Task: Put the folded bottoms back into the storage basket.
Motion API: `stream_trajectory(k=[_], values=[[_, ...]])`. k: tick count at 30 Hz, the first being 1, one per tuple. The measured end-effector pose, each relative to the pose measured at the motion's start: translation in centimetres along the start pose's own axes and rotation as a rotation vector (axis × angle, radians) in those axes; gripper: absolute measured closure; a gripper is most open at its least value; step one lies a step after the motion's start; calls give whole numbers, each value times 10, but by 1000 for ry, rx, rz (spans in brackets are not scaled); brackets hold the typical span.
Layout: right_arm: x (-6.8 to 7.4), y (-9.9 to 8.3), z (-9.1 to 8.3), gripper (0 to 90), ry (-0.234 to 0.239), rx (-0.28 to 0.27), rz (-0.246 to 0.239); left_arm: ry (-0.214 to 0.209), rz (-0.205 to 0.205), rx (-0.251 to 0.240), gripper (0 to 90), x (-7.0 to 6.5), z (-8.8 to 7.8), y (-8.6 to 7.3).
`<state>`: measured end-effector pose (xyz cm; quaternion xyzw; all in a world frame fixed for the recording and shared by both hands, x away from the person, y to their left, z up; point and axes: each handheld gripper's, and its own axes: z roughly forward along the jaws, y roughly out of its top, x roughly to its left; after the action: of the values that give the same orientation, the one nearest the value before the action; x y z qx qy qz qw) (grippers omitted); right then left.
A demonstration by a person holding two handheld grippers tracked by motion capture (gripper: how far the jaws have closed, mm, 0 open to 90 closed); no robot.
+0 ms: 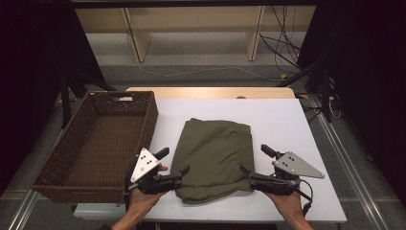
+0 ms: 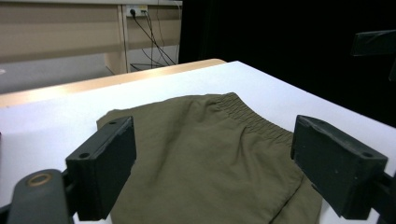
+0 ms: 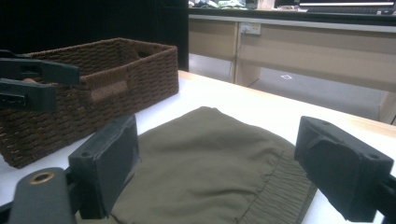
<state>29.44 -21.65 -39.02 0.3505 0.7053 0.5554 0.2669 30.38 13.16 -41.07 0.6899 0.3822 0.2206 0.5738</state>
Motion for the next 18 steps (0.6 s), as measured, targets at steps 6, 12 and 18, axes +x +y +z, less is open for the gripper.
stream_trajectory(k=[6, 12, 18], values=[[-2, 1, 0, 132, 4, 1, 0, 5, -1, 4, 139, 0, 0, 0], [-5, 2, 2, 129, 3, 12, -8, 8, -6, 13, 139, 0, 0, 0], [-6, 4, 3, 130, 8, 20, -8, 8, -35, 31, 139, 0, 2, 0]])
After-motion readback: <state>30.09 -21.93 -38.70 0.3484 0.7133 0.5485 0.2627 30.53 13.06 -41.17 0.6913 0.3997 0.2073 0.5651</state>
